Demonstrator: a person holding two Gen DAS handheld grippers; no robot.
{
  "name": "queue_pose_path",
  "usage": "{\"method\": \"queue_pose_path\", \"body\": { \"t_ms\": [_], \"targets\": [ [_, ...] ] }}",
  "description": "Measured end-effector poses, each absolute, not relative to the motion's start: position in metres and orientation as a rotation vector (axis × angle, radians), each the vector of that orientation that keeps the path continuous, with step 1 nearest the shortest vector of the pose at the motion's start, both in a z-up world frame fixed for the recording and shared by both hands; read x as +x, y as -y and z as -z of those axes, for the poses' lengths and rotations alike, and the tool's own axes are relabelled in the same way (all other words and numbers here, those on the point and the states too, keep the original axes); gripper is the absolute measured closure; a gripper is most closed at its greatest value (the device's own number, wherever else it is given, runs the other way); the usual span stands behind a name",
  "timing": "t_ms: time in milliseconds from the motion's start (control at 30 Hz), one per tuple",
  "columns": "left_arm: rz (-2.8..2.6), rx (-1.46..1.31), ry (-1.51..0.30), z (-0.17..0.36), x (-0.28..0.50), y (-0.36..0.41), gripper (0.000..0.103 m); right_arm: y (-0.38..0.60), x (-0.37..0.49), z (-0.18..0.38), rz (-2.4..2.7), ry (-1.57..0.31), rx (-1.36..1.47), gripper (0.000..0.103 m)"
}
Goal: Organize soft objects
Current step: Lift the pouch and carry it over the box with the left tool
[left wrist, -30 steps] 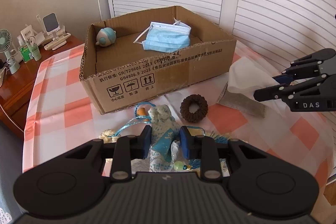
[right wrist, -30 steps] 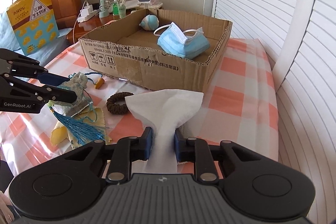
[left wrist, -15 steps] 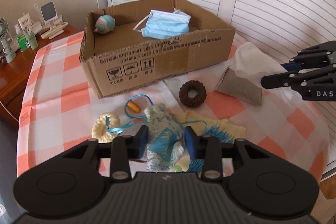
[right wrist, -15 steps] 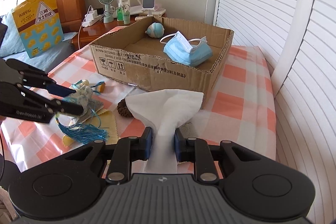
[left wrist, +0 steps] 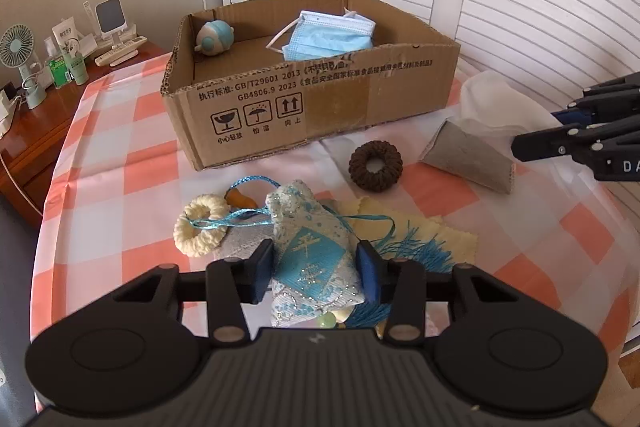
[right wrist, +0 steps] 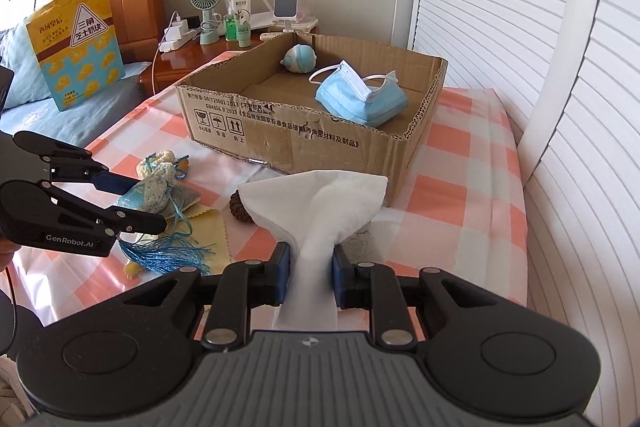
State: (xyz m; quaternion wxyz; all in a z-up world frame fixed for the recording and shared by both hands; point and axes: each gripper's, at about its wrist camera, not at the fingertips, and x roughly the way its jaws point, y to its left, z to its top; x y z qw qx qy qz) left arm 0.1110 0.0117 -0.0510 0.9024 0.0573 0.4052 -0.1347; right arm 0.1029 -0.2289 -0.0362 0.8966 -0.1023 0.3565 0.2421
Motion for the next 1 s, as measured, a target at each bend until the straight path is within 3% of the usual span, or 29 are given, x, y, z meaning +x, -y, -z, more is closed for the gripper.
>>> {"method": "queue_pose_path", "body": {
  "t_ms": [600, 1000],
  "targets": [
    [0.378, 0.173, -0.765, -0.019, 0.11, -0.021, 0.069, 0.229, 0.091, 0.004, -0.531, -0.675, -0.243, 0.078],
    [0.381, 0.237, -0.638, -0.084, 0.191, -0.012, 0.069, 0.227, 0.1, -0.016, -0.543, -0.624, -0.238, 0.078]
  ]
}}
